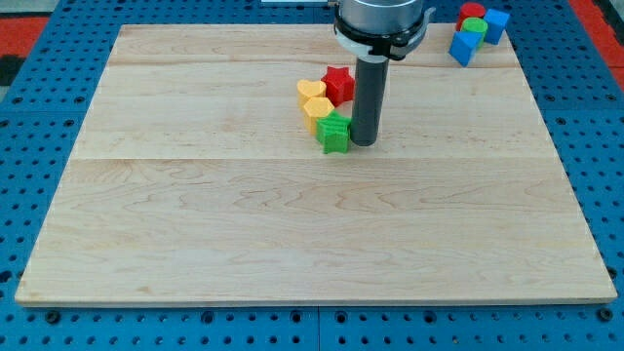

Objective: Move the blue cube to the top right

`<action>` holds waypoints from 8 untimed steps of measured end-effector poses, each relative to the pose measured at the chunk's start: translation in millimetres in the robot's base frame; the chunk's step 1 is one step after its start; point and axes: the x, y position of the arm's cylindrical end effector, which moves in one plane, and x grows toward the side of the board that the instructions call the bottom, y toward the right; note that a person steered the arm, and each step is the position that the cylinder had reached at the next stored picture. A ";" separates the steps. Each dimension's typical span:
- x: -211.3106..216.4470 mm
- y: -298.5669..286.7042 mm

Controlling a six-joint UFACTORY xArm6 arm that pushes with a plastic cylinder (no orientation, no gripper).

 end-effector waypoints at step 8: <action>-94.2 180.1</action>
